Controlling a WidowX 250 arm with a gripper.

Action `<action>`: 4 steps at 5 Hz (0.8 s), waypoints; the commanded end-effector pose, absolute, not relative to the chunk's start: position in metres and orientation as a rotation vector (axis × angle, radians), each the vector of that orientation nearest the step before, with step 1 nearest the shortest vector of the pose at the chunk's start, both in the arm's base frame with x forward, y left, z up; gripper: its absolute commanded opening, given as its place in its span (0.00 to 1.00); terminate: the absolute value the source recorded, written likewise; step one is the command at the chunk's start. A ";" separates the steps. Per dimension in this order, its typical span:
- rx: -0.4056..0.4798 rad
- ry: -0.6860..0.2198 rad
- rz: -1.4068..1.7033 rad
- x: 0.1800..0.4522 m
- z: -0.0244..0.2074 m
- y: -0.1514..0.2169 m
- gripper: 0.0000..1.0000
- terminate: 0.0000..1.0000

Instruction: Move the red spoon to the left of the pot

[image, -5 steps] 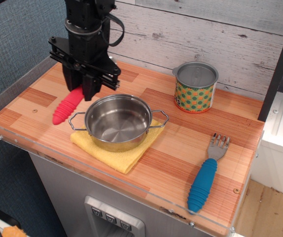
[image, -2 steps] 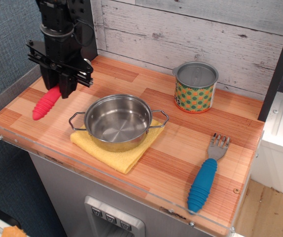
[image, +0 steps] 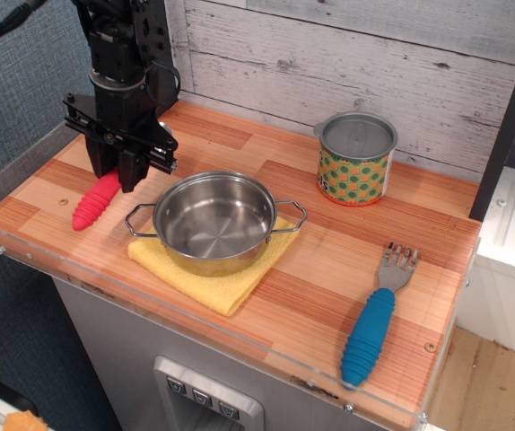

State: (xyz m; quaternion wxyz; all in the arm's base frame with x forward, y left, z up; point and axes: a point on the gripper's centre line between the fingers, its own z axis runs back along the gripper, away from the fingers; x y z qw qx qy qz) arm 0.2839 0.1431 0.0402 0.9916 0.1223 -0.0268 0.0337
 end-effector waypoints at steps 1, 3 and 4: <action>0.276 -0.077 0.097 0.276 0.043 0.169 0.00 0.00; 0.283 -0.059 0.077 0.277 0.032 0.168 0.00 0.00; 0.284 -0.056 0.070 0.275 0.028 0.168 0.00 0.00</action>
